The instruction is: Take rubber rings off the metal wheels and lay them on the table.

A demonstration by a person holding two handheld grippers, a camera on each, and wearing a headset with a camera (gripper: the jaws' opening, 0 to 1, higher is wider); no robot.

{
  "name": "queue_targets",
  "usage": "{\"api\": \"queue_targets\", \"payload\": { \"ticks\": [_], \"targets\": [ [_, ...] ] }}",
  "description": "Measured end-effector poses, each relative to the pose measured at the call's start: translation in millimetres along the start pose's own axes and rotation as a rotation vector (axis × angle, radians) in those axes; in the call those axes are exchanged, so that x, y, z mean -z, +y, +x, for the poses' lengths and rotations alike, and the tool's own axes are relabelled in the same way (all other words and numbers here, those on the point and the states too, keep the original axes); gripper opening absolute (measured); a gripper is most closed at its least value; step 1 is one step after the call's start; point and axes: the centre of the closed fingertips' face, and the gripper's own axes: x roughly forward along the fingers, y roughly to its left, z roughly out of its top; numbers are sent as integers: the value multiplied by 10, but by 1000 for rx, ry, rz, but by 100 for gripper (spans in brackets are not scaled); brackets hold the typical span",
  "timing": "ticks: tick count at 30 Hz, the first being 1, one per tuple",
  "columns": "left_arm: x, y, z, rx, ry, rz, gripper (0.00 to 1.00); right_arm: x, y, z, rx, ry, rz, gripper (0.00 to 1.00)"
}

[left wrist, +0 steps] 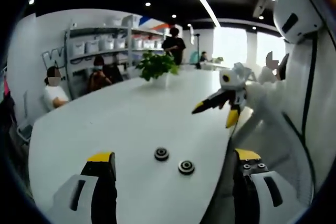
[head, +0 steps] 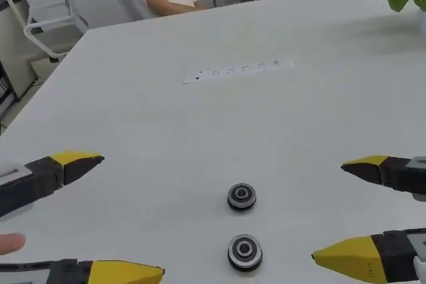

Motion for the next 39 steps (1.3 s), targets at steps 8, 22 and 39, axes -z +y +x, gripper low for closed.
{"api": "queue_targets", "payload": {
  "ticks": [8, 22, 39],
  "targets": [
    [38, -7, 230, 51, 49, 25, 89, -14, 2, 155, -53, -6, -32, 76],
    [173, -164, 617, 176, 107, 71, 79, 93, 87, 429, -134, 40, -76, 67],
    [248, -225, 974, 276, 65, 63, 55, 350, 96, 722, -216, 107, -193, 45]
  ]
}}
